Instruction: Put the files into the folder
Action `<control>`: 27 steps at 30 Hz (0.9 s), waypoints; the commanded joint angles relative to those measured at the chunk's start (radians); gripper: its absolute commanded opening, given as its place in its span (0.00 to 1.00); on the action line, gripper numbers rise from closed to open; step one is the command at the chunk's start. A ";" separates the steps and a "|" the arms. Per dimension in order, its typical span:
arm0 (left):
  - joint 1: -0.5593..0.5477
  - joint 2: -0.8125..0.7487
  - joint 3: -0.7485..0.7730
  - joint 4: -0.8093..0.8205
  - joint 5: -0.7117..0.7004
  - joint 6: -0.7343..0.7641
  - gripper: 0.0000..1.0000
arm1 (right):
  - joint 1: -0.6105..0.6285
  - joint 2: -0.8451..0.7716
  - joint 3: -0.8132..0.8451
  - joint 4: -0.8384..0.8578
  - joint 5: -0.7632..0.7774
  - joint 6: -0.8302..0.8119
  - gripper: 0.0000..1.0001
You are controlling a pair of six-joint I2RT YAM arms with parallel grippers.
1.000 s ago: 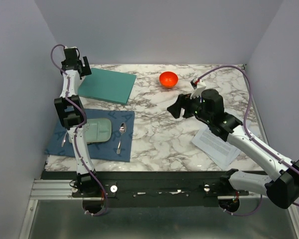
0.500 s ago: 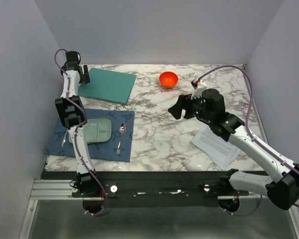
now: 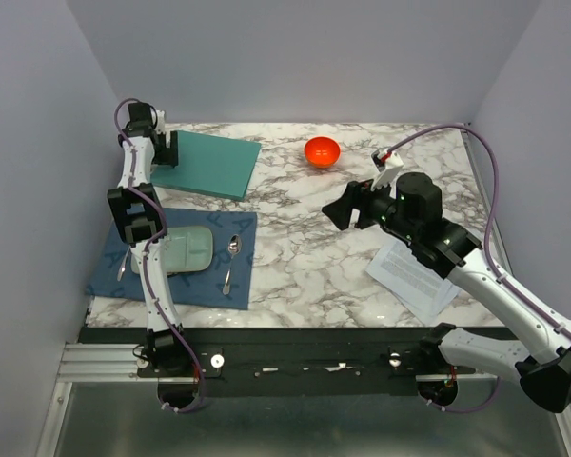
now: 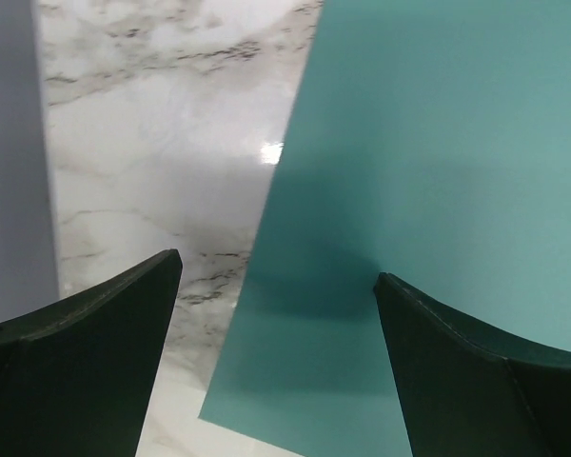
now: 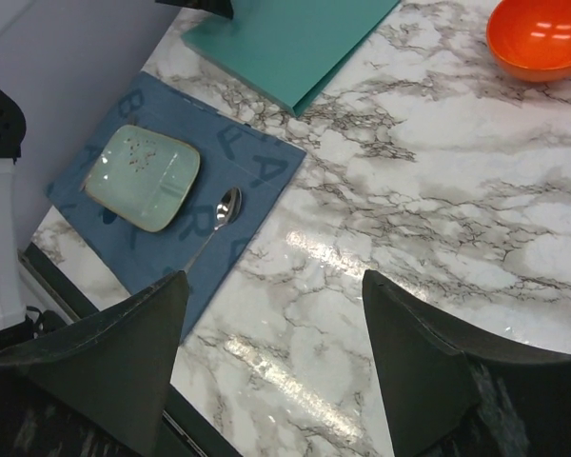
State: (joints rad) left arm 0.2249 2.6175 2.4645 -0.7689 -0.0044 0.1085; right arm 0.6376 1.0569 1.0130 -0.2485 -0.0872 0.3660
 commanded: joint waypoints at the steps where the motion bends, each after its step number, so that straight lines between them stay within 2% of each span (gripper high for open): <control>1: -0.044 0.021 -0.019 -0.070 0.141 0.112 0.99 | 0.014 -0.020 0.032 -0.055 0.040 0.010 0.82; 7: -0.102 -0.010 -0.124 -0.138 0.074 0.273 0.99 | 0.016 -0.020 -0.001 -0.064 0.070 0.016 0.82; 11: -0.118 -0.069 -0.222 -0.110 0.044 0.310 0.99 | 0.016 0.037 -0.017 -0.057 0.081 0.039 0.82; 17: -0.137 -0.082 -0.185 -0.136 0.018 0.362 0.99 | 0.016 0.170 -0.013 -0.008 0.081 0.089 0.81; 19: -0.122 -0.094 -0.148 -0.139 0.033 0.346 0.99 | 0.014 0.183 -0.027 0.014 0.061 0.100 0.81; 20: -0.111 -0.106 -0.128 -0.139 0.090 0.330 0.99 | 0.016 0.187 -0.033 0.038 0.057 0.108 0.81; 24: -0.039 -0.181 -0.122 -0.066 0.217 0.209 0.99 | 0.016 0.187 -0.062 0.072 0.060 0.116 0.80; 27: 0.004 -0.183 -0.078 -0.036 0.247 0.100 0.99 | 0.017 0.183 -0.080 0.086 0.066 0.111 0.80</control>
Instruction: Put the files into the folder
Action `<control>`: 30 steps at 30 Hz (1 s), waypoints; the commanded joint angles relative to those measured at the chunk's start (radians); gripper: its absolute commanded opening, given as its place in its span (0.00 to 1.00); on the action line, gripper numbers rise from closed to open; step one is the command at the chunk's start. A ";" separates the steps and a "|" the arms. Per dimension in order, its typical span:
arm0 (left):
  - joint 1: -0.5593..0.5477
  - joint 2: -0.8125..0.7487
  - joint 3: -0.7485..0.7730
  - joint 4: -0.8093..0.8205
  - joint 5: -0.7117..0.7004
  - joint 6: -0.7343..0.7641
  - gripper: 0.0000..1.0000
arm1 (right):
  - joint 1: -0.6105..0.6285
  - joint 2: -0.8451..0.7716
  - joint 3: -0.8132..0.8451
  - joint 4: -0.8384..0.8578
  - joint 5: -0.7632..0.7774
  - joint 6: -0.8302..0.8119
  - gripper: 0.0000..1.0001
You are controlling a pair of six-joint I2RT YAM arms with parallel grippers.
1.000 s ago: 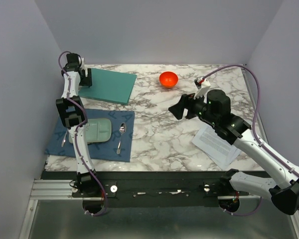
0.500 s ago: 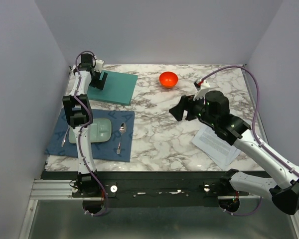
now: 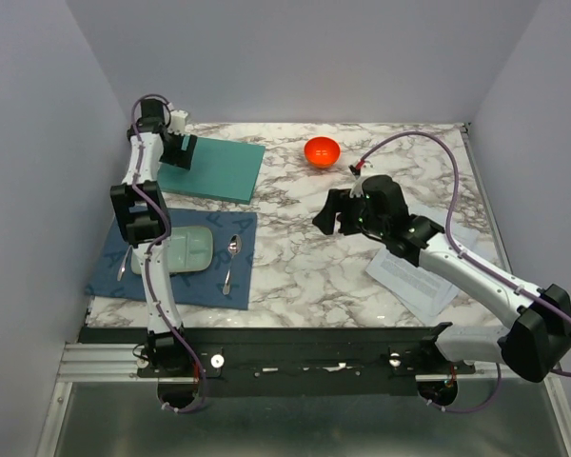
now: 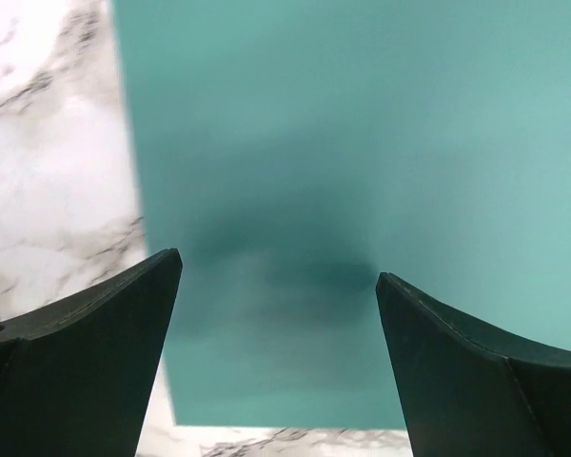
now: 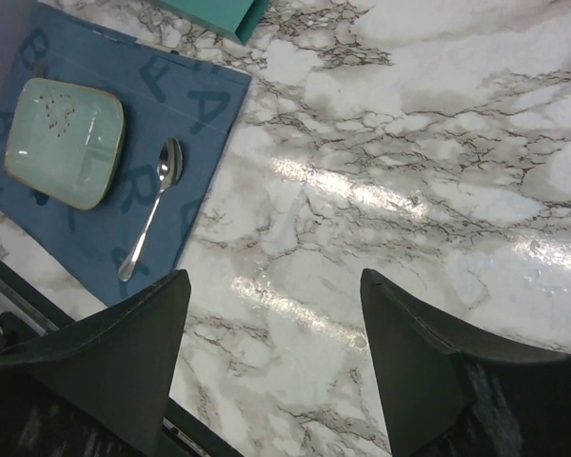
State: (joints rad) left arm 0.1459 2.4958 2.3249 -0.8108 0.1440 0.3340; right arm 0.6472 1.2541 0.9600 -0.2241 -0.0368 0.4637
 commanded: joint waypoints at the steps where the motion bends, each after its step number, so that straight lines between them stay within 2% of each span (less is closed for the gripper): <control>1: 0.087 -0.026 0.086 0.001 0.091 -0.142 0.99 | 0.009 -0.019 -0.029 0.058 0.020 0.013 0.80; 3: 0.098 0.012 0.154 -0.007 0.039 -0.216 0.99 | 0.012 -0.031 -0.036 0.061 0.031 0.009 0.80; 6: 0.115 0.069 0.197 -0.013 0.052 -0.314 0.99 | 0.023 -0.058 -0.044 0.062 0.064 -0.005 0.80; 13: 0.106 0.138 0.203 -0.062 0.134 -0.349 0.98 | 0.031 -0.111 -0.072 0.048 0.089 -0.002 0.79; 21: 0.110 0.167 0.168 -0.094 0.057 -0.406 0.98 | 0.031 -0.194 -0.104 0.011 0.118 -0.013 0.79; 25: 0.106 0.167 0.145 -0.113 0.127 -0.395 0.96 | 0.029 -0.219 -0.116 -0.003 0.130 -0.014 0.79; 30: 0.006 0.089 0.003 -0.137 0.192 -0.223 0.91 | 0.031 -0.232 -0.135 -0.015 0.143 0.000 0.78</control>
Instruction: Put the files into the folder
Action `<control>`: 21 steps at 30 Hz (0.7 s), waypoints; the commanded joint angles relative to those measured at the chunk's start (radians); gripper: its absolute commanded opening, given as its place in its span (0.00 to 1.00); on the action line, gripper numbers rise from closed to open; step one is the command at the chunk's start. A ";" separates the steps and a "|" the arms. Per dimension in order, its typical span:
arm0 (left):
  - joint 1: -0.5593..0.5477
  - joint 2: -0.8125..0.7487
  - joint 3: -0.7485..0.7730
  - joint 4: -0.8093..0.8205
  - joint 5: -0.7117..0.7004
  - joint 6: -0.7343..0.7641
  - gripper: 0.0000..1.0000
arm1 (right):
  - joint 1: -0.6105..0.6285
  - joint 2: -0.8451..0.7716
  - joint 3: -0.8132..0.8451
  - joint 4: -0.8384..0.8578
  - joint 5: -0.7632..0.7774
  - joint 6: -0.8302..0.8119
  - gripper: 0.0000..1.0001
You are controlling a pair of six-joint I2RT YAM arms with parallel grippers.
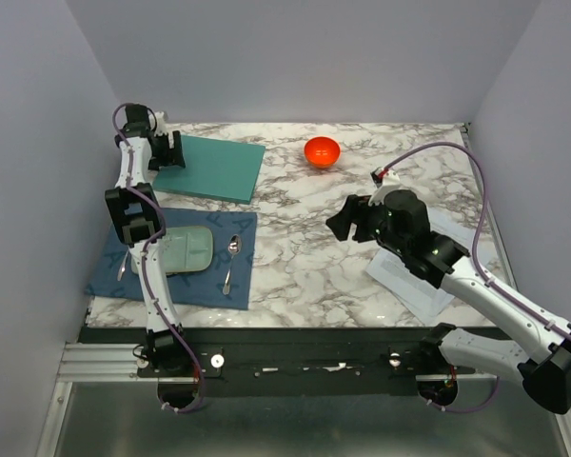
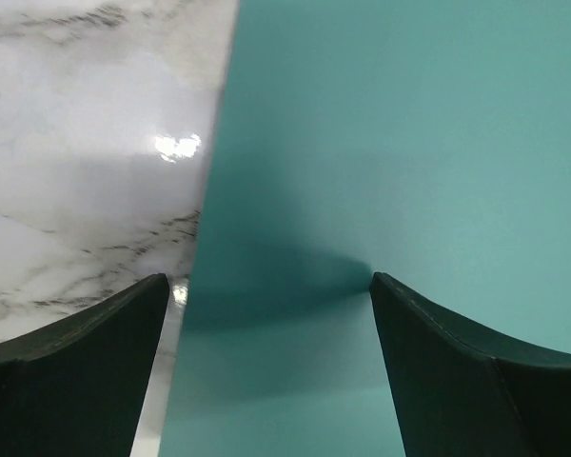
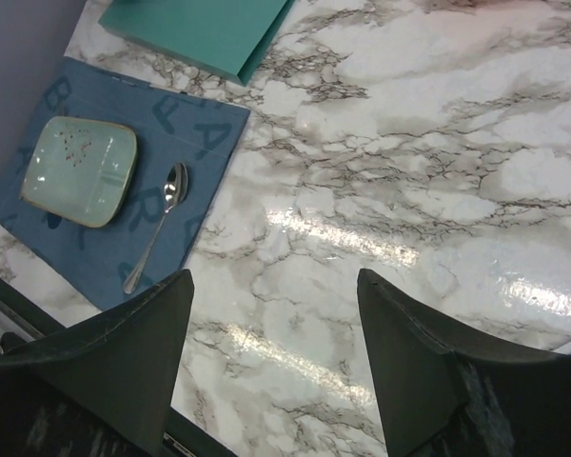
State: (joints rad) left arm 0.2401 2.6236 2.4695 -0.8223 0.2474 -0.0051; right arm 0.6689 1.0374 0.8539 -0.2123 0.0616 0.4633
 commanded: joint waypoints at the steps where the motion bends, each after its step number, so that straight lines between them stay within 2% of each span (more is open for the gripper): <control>1: -0.105 -0.074 -0.171 -0.126 0.084 0.144 0.90 | 0.009 -0.014 -0.038 -0.027 0.047 0.008 0.78; 3: -0.149 -0.106 -0.255 -0.129 0.052 0.229 0.89 | 0.009 -0.004 -0.050 -0.022 0.058 0.029 0.78; 9: -0.269 -0.189 -0.418 -0.130 -0.037 0.339 0.86 | 0.009 0.091 -0.038 -0.021 0.099 0.075 0.75; 16: -0.300 -0.223 -0.463 -0.127 -0.068 0.356 0.85 | -0.023 0.355 0.082 0.082 0.090 0.112 0.73; 19: -0.315 -0.223 -0.457 -0.126 -0.074 0.347 0.85 | -0.037 0.485 0.108 0.148 0.041 0.211 0.68; 21: -0.327 -0.220 -0.451 -0.124 -0.079 0.338 0.85 | -0.037 0.559 0.100 0.249 0.012 0.298 0.66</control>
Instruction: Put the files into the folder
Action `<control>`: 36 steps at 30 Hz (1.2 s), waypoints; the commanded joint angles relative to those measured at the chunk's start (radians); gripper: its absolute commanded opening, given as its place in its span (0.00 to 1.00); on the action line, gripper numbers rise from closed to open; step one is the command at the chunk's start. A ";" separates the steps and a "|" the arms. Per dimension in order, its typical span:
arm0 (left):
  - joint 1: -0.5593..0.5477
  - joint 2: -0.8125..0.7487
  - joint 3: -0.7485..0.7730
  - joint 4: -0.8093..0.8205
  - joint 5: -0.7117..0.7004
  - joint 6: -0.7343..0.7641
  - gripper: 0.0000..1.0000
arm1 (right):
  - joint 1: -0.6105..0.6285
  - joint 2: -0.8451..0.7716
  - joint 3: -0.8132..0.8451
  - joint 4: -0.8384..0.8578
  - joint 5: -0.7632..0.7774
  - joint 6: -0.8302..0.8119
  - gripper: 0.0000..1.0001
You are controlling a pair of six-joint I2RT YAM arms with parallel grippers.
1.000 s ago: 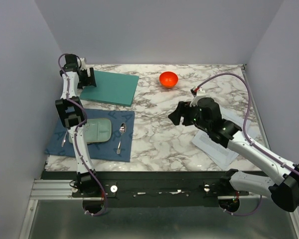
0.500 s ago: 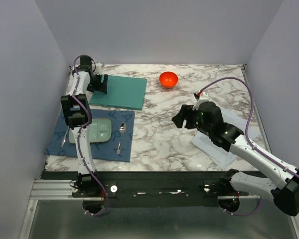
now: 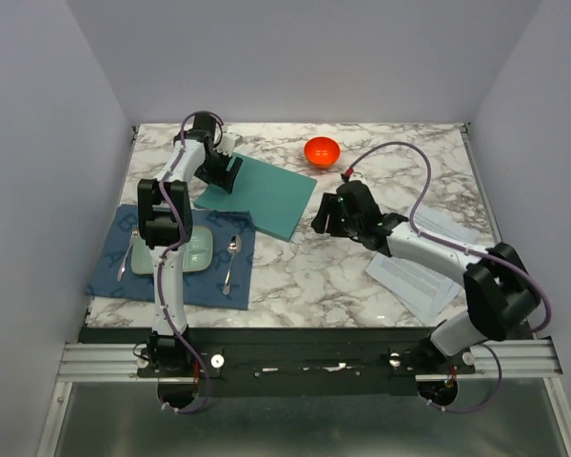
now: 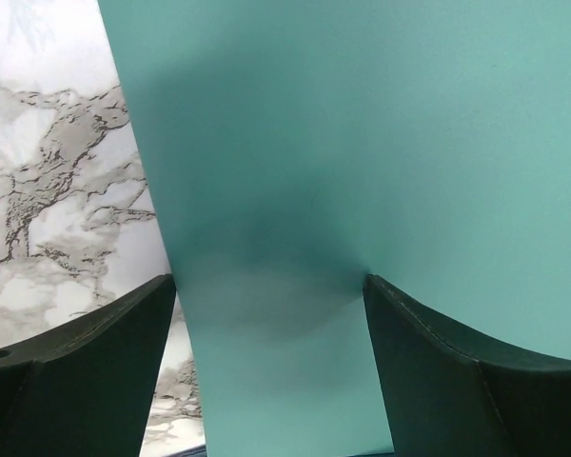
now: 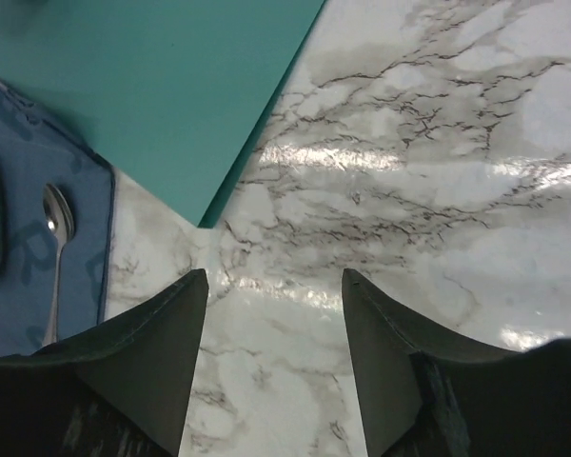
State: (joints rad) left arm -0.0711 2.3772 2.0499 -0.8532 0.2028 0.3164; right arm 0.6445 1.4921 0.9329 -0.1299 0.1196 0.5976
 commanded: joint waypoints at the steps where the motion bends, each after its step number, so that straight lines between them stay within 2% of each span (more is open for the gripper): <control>1: -0.025 0.028 -0.031 -0.093 -0.032 0.013 0.85 | -0.016 0.128 0.009 0.197 -0.078 0.197 0.63; 5: -0.036 0.036 -0.033 -0.093 -0.036 0.007 0.84 | -0.023 0.221 -0.040 0.413 -0.164 0.364 0.60; 8: -0.036 0.031 -0.048 -0.093 -0.039 0.013 0.84 | -0.023 0.287 -0.039 0.504 -0.218 0.444 0.59; 13: -0.036 0.025 -0.071 -0.089 -0.039 0.020 0.82 | -0.023 0.373 0.024 0.509 -0.262 0.516 0.57; 24: -0.036 0.025 -0.097 -0.084 -0.042 0.029 0.81 | -0.023 0.468 0.006 0.621 -0.291 0.623 0.55; 34: -0.036 0.019 -0.105 -0.092 -0.008 0.041 0.77 | -0.022 0.559 -0.011 0.851 -0.327 0.746 0.43; 36: -0.038 0.022 -0.103 -0.098 -0.009 0.046 0.75 | -0.022 0.566 -0.005 0.874 -0.324 0.751 0.35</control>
State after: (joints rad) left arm -0.0937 2.3489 1.9980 -0.8375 0.1902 0.3252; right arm 0.6216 2.0312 0.9279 0.6117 -0.1947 1.3003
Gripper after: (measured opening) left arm 0.773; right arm 0.402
